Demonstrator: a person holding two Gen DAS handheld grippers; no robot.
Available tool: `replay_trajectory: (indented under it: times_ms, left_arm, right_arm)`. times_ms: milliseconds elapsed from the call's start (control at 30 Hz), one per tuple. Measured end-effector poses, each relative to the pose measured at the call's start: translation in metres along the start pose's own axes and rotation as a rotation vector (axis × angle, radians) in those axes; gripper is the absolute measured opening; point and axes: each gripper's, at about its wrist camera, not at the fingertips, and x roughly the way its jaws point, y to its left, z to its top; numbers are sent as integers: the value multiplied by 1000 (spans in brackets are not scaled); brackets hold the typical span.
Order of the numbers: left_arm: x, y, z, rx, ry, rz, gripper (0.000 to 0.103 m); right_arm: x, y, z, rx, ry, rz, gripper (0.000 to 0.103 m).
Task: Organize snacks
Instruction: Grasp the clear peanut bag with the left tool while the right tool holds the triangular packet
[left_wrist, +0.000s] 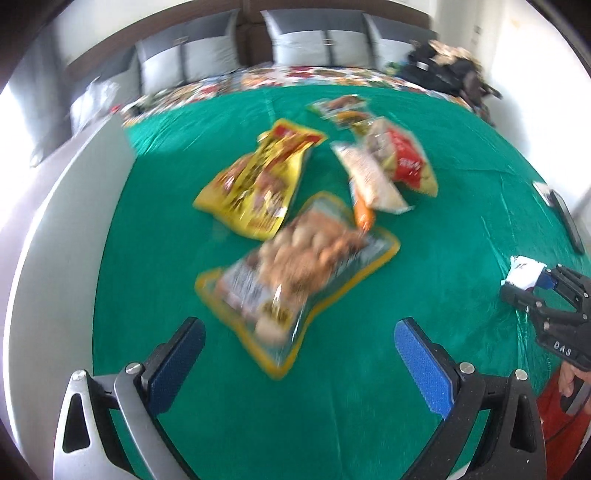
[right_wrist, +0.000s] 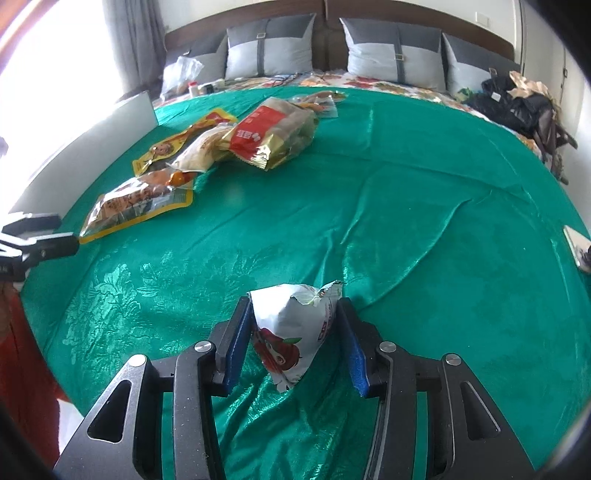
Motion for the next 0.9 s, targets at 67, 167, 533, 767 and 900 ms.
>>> replay_trajectory:
  times_ms: [67,167,533,767,900]
  left_arm:
    - [14,-3,18,50,33,-19,101]
    - [38,-8,34,114,109,-58,101]
    - [59,-6,24,57,144,-64,65]
    - [22,-24,-29,-11,160,-48,63]
    - [5,-28,-49,-52,161,-97,67]
  right_arm:
    - [2,2,1,-22,-5,-5,49]
    - [3,0,-1,-17,-14,4,49]
    - [4,-4,-4,3,-33,21,51]
    - [4,-4,-4,5,-37,21,52]
    - [2,-7,-5,23,-40,44,54]
